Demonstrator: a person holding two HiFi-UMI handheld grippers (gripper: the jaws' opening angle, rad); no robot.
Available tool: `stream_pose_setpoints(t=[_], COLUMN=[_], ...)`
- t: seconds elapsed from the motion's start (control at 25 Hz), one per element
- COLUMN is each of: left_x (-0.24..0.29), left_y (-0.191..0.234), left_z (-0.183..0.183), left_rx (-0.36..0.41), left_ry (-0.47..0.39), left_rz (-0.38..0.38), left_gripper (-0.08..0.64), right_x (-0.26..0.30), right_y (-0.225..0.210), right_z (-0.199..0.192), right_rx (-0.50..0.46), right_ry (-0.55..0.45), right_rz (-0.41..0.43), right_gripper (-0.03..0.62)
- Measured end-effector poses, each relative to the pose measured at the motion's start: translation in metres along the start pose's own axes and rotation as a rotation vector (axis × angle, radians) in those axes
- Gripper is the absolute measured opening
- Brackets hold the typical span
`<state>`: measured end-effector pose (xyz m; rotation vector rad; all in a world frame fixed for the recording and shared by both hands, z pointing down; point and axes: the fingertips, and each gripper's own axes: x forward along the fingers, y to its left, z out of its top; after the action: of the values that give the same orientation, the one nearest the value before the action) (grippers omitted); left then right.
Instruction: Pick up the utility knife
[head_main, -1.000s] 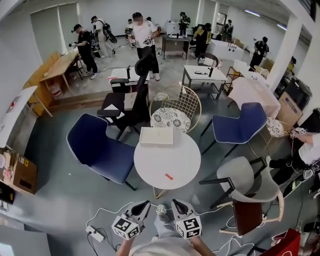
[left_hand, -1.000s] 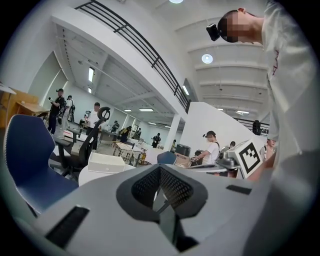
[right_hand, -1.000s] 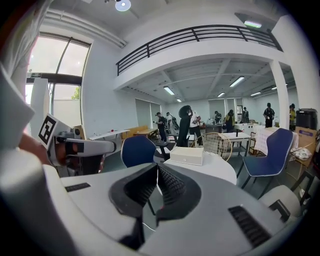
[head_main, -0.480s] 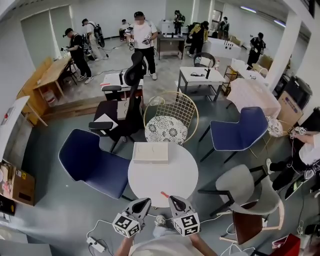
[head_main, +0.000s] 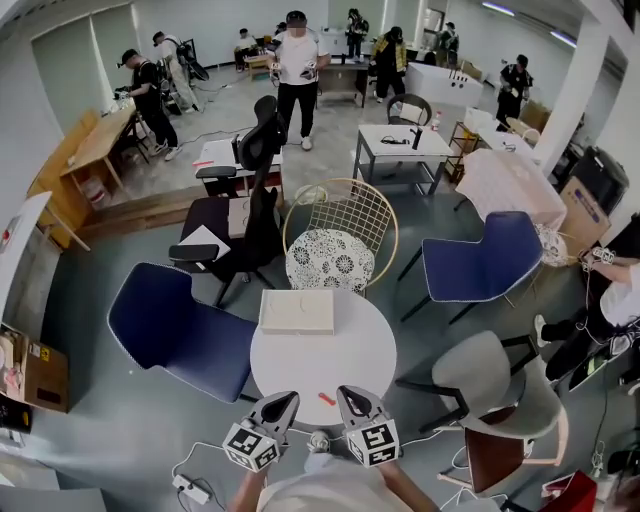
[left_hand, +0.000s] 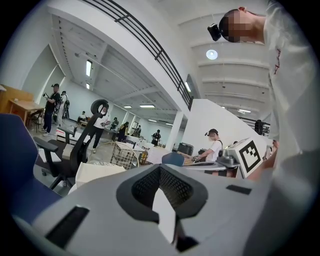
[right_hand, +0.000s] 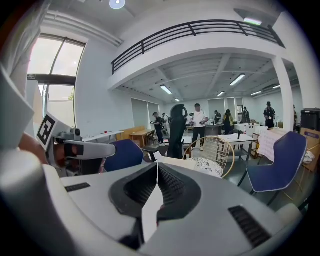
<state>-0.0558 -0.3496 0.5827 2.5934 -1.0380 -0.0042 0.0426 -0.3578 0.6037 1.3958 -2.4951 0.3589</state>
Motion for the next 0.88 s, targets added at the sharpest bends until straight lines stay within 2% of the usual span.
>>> stream_pose_setpoints(t=[0.28, 0.88], left_x=[-0.004, -0.031], left_y=[0.002, -0.008], left_z=[-0.026, -0.102], left_rx=[-0.042, -0.165], left_ry=[0.050, 0.189], left_rz=[0.019, 0.035], left_gripper=[0.012, 0.012], right_x=[0.006, -0.009], right_y=[0.004, 0.031], right_z=[-0.034, -0.156], right_rx=[0.033, 0.165], right_ry=[0.082, 0.333], right_rz=[0.028, 0.052], right_gripper=[0.017, 0.017])
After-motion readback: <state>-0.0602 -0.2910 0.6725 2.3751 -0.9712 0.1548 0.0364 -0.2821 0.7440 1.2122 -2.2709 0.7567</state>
